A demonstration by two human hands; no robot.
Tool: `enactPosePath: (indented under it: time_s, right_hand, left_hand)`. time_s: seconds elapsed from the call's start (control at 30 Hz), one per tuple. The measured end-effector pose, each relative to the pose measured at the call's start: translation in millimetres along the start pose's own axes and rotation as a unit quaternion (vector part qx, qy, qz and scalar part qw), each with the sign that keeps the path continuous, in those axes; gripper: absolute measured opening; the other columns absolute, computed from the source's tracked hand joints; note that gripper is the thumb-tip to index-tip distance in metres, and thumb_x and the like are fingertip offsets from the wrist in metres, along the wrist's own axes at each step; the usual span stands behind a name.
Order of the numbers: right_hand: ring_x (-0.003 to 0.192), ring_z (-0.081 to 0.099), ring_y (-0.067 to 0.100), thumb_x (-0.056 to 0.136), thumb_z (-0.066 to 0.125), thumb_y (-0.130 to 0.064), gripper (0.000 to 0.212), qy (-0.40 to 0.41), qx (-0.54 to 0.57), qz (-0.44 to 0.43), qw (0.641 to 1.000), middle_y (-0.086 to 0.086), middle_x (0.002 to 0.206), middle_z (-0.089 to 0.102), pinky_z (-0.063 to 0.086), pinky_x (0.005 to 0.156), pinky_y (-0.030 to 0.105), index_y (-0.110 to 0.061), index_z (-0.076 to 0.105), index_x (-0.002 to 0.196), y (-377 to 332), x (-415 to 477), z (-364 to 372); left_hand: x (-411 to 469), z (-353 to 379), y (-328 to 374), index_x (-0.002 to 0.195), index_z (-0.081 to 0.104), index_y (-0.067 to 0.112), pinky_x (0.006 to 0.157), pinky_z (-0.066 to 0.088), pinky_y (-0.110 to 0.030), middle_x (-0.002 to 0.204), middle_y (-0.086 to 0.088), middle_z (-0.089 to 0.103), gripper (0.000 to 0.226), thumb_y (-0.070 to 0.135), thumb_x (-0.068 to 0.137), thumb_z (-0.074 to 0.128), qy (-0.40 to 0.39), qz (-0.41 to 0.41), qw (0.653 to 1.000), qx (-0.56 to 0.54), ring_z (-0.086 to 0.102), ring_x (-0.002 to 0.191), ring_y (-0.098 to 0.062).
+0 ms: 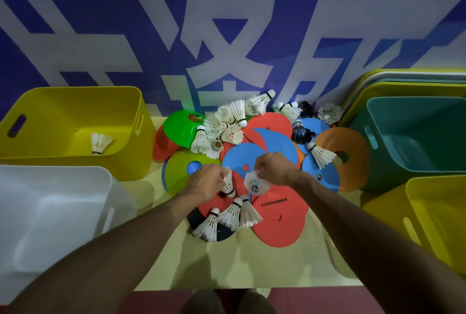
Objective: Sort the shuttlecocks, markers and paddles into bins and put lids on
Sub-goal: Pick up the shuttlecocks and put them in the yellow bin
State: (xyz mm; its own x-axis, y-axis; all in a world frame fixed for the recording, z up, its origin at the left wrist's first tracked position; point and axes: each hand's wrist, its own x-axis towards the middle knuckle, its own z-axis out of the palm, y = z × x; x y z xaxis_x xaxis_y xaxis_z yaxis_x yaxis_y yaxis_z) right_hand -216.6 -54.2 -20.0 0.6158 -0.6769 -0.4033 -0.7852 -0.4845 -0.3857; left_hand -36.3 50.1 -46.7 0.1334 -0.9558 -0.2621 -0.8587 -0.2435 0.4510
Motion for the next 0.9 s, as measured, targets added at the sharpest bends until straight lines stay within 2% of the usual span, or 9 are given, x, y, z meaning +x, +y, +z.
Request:
enactPosePath:
  time_s: [0.13, 0.2, 0.3, 0.37, 0.47, 0.6, 0.7, 0.83, 0.9]
  right_hand:
    - [0.078, 0.059, 0.020, 0.085, 0.055, -0.006, 0.020, 0.047, 0.068, 0.032, 0.996, 0.011, 0.097, 0.069, 0.051, 0.072, 0.030, -0.005, 0.069, 0.100, -15.8, 7.5, -24.9]
    - [0.079, 0.062, 0.025, 0.085, 0.054, -0.004, 0.021, 0.078, 0.088, 0.030, 0.993, 0.012, 0.093, 0.069, 0.049, 0.073, 0.030, -0.004, 0.069, 0.100, -30.6, 11.7, -38.5]
    - [0.093, 0.063, 0.028, 0.088, 0.054, -0.008, 0.021, 0.123, 0.050, -0.006, 0.991, 0.013, 0.099, 0.070, 0.043, 0.074, 0.026, -0.004, 0.069, 0.101, -57.2, 22.3, -60.6]
    - [0.093, 0.063, 0.026, 0.088, 0.054, -0.010, 0.020, 0.148, 0.031, -0.035, 0.988, 0.011, 0.098, 0.071, 0.044, 0.075, 0.026, -0.005, 0.070, 0.099, -78.7, 32.0, -77.5]
    - [0.090, 0.065, 0.027, 0.087, 0.055, -0.013, 0.017, 0.181, 0.024, -0.070, 0.981, 0.011, 0.094, 0.072, 0.050, 0.080, 0.033, -0.007, 0.070, 0.094, -111.0, 48.7, -99.7]
    - [0.089, 0.065, 0.022, 0.089, 0.057, -0.015, 0.017, 0.207, 0.028, -0.095, 0.973, 0.008, 0.097, 0.072, 0.049, 0.077, 0.029, -0.010, 0.071, 0.097, -154.2, 67.4, -120.5]
    - [0.089, 0.065, 0.022, 0.090, 0.058, -0.017, 0.019, 0.211, 0.036, -0.115, 0.970, 0.007, 0.101, 0.071, 0.054, 0.077, 0.034, -0.008, 0.070, 0.101, -186.7, 81.6, -127.5]
    - [0.071, 0.068, 0.022, 0.091, 0.056, -0.015, 0.017, 0.196, 0.068, -0.143, 0.968, 0.008, 0.096, 0.071, 0.059, 0.067, 0.038, -0.009, 0.070, 0.098, -230.2, 103.0, -128.1]
    - [0.074, 0.069, 0.023, 0.091, 0.056, -0.014, 0.017, 0.183, 0.085, -0.157, 0.967, 0.007, 0.094, 0.070, 0.060, 0.068, 0.039, -0.010, 0.069, 0.101, -249.8, 114.7, -125.6]
  left_hand:
    - [9.2, -34.7, -6.6, 0.103, 0.068, 0.011, 0.075, 0.051, -0.032, 0.086, 0.001, 0.061, 0.019, 0.015, 0.084, 0.067, 0.059, 0.027, 0.995, -0.072, 0.062, 0.084, -0.020]
    - [15.4, -57.7, -9.3, 0.098, 0.069, 0.011, 0.074, 0.049, -0.030, 0.083, 0.002, 0.060, 0.016, 0.013, 0.082, 0.069, 0.092, 0.046, 0.989, -0.106, 0.058, 0.078, -0.016]
    - [21.9, -97.1, -14.5, 0.099, 0.070, 0.009, 0.076, 0.048, -0.027, 0.084, -0.001, 0.063, 0.017, 0.012, 0.082, 0.071, 0.150, 0.043, 0.976, -0.153, 0.059, 0.078, -0.017]
    - [23.3, -123.4, -21.0, 0.100, 0.070, 0.010, 0.080, 0.049, -0.029, 0.084, -0.001, 0.065, 0.019, 0.014, 0.081, 0.071, 0.186, 0.044, 0.968, -0.165, 0.062, 0.081, -0.019]
    - [19.7, -164.8, -34.3, 0.102, 0.070, 0.011, 0.080, 0.049, -0.028, 0.084, 0.000, 0.066, 0.021, 0.016, 0.082, 0.071, 0.221, 0.046, 0.961, -0.156, 0.062, 0.081, -0.015]
    - [5.7, -218.9, -58.8, 0.102, 0.070, 0.012, 0.073, 0.044, -0.017, 0.084, -0.001, 0.067, 0.020, 0.013, 0.082, 0.069, 0.259, 0.039, 0.955, -0.141, 0.061, 0.078, -0.012]
    - [-6.9, -247.2, -80.9, 0.101, 0.071, 0.011, 0.072, 0.043, -0.019, 0.083, 0.000, 0.067, 0.020, 0.013, 0.082, 0.069, 0.283, 0.027, 0.949, -0.137, 0.059, 0.077, -0.011]
    - [-21.3, -270.3, -112.5, 0.104, 0.070, 0.011, 0.066, 0.039, -0.009, 0.084, 0.001, 0.065, 0.021, 0.014, 0.083, 0.069, 0.307, 0.004, 0.943, -0.126, 0.059, 0.078, -0.011]
    - [-29.1, -277.5, -129.2, 0.104, 0.070, 0.011, 0.065, 0.039, -0.005, 0.085, 0.002, 0.065, 0.021, 0.014, 0.083, 0.068, 0.315, -0.011, 0.941, -0.122, 0.058, 0.079, -0.011]
